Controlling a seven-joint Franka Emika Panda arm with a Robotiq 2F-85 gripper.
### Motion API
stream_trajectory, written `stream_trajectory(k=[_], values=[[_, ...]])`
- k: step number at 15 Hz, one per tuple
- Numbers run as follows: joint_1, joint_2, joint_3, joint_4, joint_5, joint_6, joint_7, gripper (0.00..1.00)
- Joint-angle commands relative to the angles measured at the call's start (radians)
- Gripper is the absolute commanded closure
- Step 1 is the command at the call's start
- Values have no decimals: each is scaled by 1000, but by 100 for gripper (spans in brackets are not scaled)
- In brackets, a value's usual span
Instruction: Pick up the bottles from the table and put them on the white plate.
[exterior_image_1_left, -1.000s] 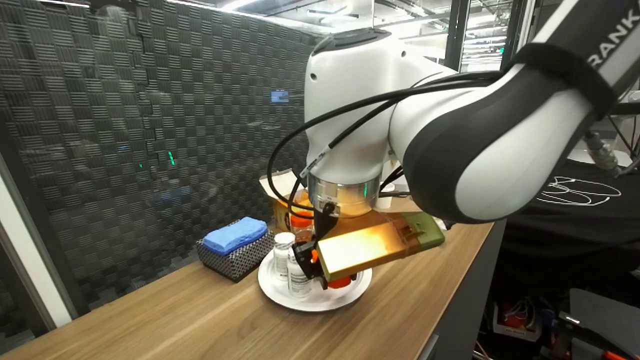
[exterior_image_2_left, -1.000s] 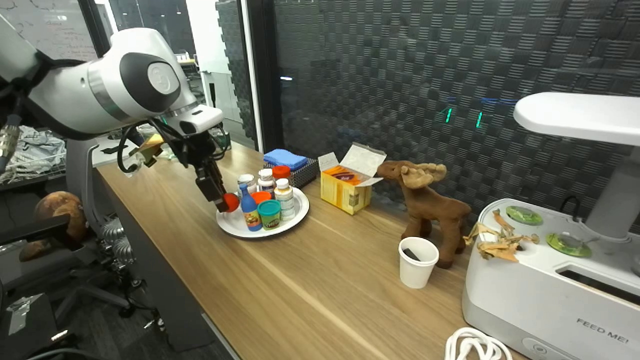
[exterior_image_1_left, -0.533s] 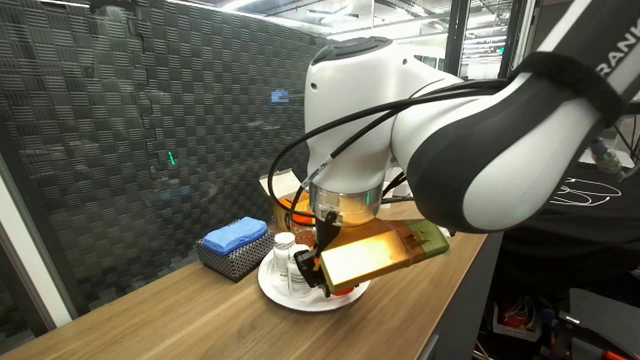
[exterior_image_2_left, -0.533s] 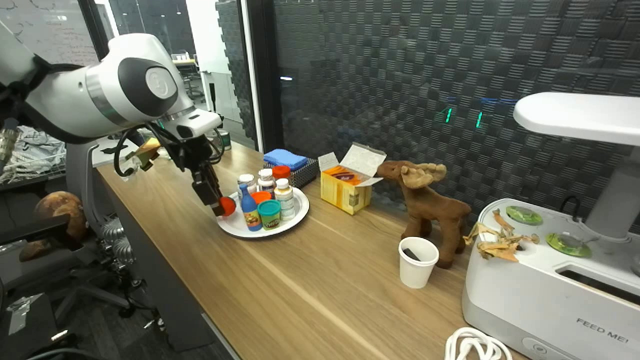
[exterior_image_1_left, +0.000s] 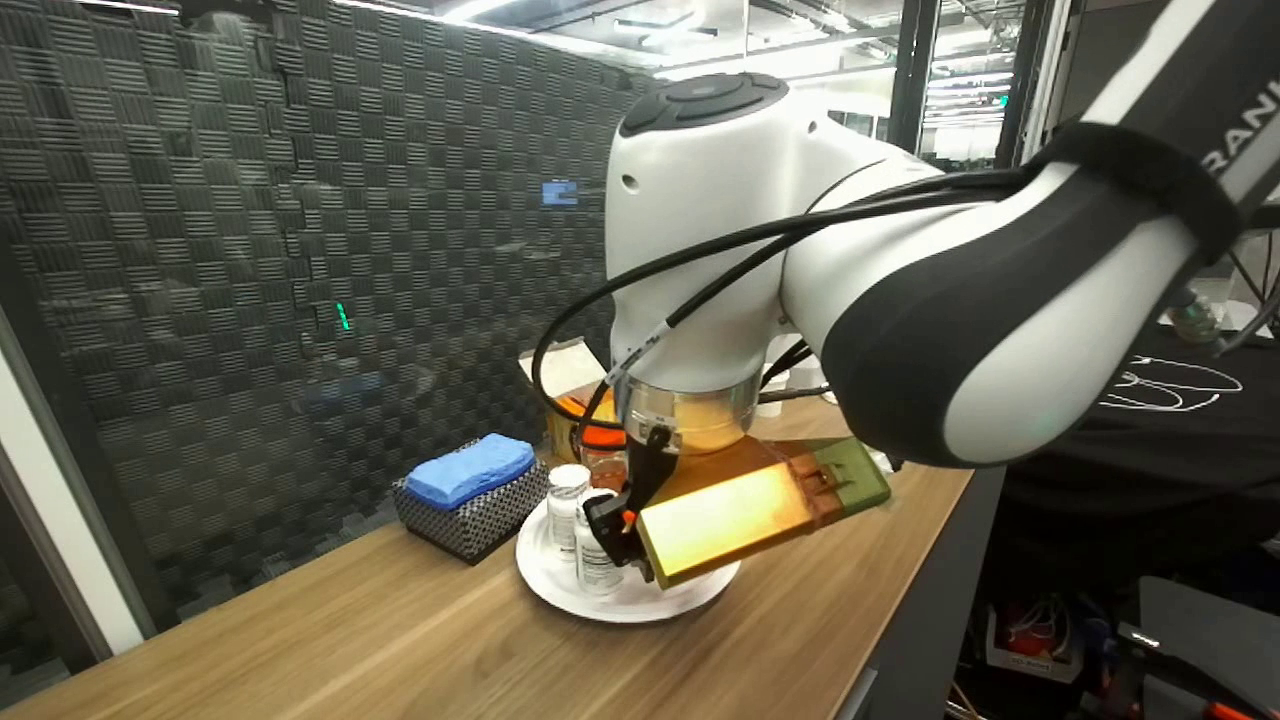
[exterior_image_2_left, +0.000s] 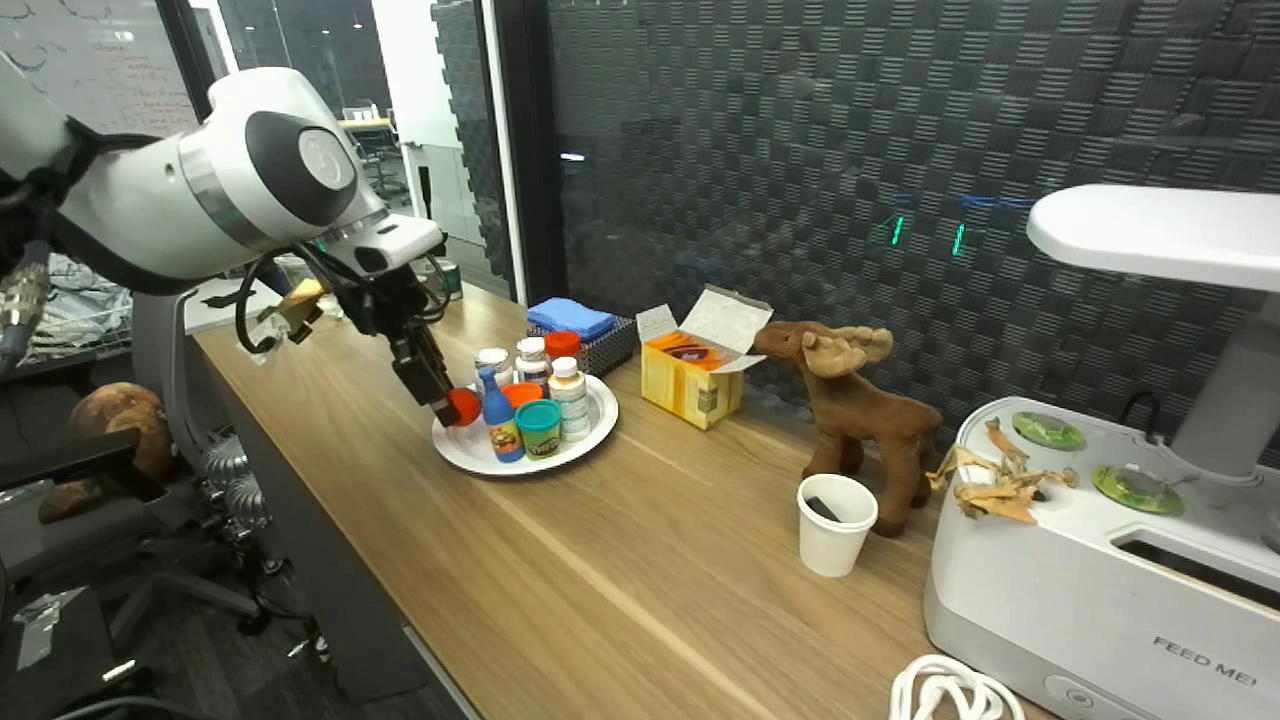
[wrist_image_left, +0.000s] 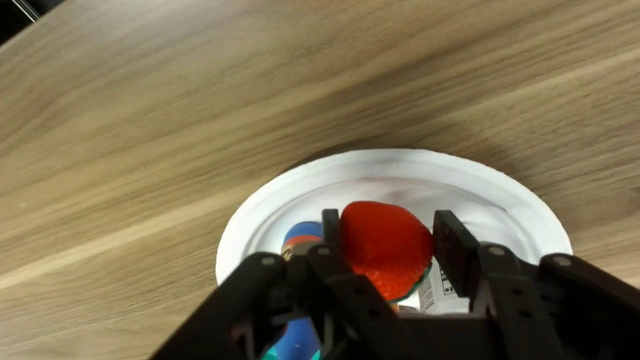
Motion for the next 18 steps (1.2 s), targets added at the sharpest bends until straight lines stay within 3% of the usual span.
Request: stream_trajectory(k=[1, 2, 4, 6, 11, 15, 18], values=[[-8, 20, 2, 41, -64, 8, 49, 75], [-8, 23, -1, 50, -79, 5, 58, 25], [-13, 25, -1, 61, -97, 6, 73, 19], [-19, 23, 2, 64, -106, 12, 86, 4], [-47, -35, 43, 4, -9, 23, 18, 0], [-96, -154, 107, -58, 275, -58, -213, 0], [-130, -278, 113, -44, 435, -245, -418, 0]])
